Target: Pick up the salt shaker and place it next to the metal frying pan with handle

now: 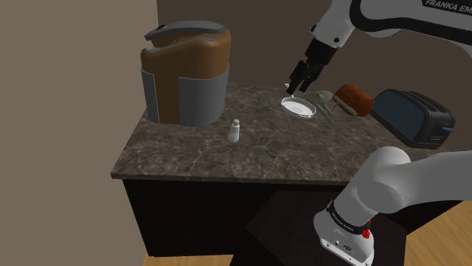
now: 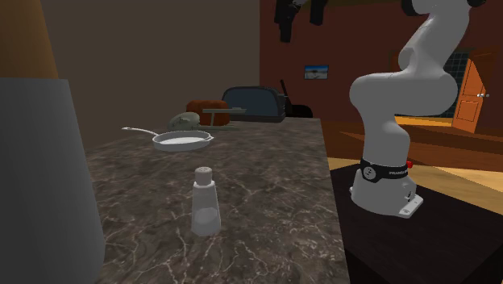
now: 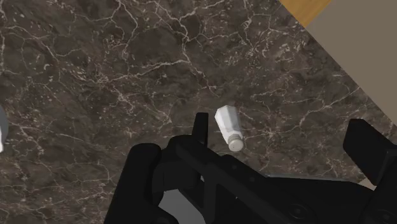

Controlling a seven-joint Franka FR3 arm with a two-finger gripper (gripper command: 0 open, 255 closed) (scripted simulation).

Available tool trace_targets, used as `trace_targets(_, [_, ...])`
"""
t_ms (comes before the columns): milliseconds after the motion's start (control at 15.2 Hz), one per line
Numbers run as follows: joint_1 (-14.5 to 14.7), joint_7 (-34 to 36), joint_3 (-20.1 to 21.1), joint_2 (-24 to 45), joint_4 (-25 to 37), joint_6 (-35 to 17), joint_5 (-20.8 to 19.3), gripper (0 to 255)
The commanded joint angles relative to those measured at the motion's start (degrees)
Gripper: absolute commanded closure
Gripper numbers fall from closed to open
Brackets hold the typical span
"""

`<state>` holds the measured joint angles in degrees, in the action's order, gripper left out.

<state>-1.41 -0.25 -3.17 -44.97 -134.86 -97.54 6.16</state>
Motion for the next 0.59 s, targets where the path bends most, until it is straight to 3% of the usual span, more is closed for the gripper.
trace_targets(0, [0.0,0.0,0.0,0.0,0.0,0.0,0.0,0])
trace_targets(528, [1.4,-2.6,0.5,15.3,0.6,-11.8,0.0,0])
